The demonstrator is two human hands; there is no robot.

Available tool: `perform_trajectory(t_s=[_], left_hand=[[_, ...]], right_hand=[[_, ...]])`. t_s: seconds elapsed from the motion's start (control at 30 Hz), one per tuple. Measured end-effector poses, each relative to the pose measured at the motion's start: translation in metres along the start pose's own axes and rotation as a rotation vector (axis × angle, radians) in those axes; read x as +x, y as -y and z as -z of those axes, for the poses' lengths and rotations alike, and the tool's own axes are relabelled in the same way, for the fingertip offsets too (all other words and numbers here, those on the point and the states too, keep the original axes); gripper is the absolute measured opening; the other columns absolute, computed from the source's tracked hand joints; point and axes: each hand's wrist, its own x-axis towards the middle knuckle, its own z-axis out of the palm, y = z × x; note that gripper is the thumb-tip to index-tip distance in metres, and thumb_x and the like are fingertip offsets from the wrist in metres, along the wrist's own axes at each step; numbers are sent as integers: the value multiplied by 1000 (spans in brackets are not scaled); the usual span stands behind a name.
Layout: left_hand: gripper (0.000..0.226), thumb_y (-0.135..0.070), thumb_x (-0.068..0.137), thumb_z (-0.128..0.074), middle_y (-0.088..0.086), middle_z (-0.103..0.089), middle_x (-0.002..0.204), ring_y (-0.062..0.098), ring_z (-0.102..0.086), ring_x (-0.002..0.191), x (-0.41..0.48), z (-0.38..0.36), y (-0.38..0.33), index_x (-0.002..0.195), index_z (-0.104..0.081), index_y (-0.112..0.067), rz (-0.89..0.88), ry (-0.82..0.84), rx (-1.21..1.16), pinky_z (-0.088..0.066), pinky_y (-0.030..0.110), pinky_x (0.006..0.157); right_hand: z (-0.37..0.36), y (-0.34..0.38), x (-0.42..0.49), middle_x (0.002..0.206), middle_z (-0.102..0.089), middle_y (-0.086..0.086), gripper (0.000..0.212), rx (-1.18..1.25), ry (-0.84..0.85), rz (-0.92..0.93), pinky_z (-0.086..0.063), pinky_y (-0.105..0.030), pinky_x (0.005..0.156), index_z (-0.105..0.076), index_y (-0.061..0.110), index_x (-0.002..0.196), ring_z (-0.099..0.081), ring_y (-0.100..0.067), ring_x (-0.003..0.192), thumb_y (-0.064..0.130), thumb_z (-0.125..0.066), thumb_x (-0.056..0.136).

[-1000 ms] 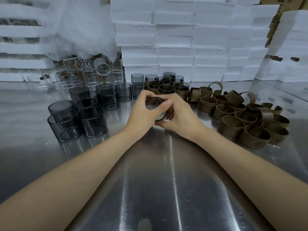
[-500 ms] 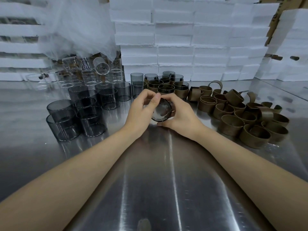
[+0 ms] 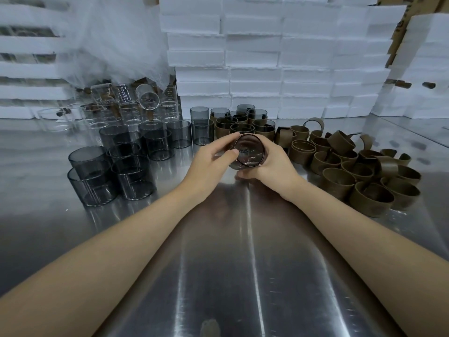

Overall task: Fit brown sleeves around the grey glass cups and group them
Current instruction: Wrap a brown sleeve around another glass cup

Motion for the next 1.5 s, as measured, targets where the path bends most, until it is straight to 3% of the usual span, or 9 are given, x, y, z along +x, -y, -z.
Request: perform_trajectory(t_s=[0.2,0.4,0.7,0.87,1.0,1.17,1.27,1.37,1.5], left_hand=[[50,-7,91,-62,-12,-62,126,9,-60,113,-2,-1,3,137,-52,-26,-13,36,112,-44,22,102],[60,-18,81,-78,-23,-58,121,-13,-52,111,-1,-3,8,133,-51,-28,-74,14,213,-38,6,95],[63,-27,70,-87,-24,-61,109,-9,-57,106,-3,-3,11,119,-49,-25,-115,-23,152,-43,8,88],[41,-30,76,-82,-20,-66,104,-2,-62,103,-1,-2,12,106,-55,-29,-110,-39,116,-46,14,86],[17,-26,102,-48,-14,-68,96,-6,-61,88,2,-2,7,98,-64,-22,-73,-113,11,-44,9,79],[44,-42,105,-25,-11,-68,116,3,-59,115,2,0,4,120,-64,-28,37,-70,-14,-41,22,104],[60,-58,90,-38,-10,-38,154,0,-33,140,-1,-2,2,143,-43,-32,17,23,3,-27,2,103],[68,-44,86,-65,-20,-16,159,-10,-19,142,-4,-4,1,146,-34,-36,-58,103,76,-21,4,109],[68,-22,81,-79,-13,-25,158,-8,-31,138,-4,-4,2,139,-45,-30,-83,56,149,-30,4,103]], right_hand=[[1,1,-3,114,-68,-1,71,71,-3,-5,-52,-30,95,-59,13,123,-65,-14,106,-16,-78,61],[-2,1,-4,121,-65,-4,71,36,0,73,-48,-27,99,-56,8,128,-61,-13,112,-13,-78,64],[-5,0,-6,121,-52,0,69,-294,0,311,-37,-5,91,-53,15,129,-48,4,107,-1,-78,66],[-6,-2,-8,118,-48,2,66,-315,22,322,-42,-9,83,-50,14,124,-49,2,102,6,-81,67],[-9,-2,-6,116,-46,-1,70,-230,25,319,-41,-9,84,-50,19,117,-49,3,102,4,-88,59],[-7,5,-5,121,-58,-3,64,107,85,-13,-51,-21,89,-48,19,122,-64,-13,106,23,-85,69],[-6,10,-5,109,-64,-15,59,623,279,-297,-56,-29,75,-44,8,130,-70,-27,83,44,-58,86],[-1,13,-4,98,-62,-10,52,855,404,-501,-45,-26,69,-55,10,116,-61,-19,72,55,-40,95],[0,14,-4,98,-61,-6,51,927,410,-608,-46,-26,68,-50,13,115,-58,-16,73,59,-42,94]])
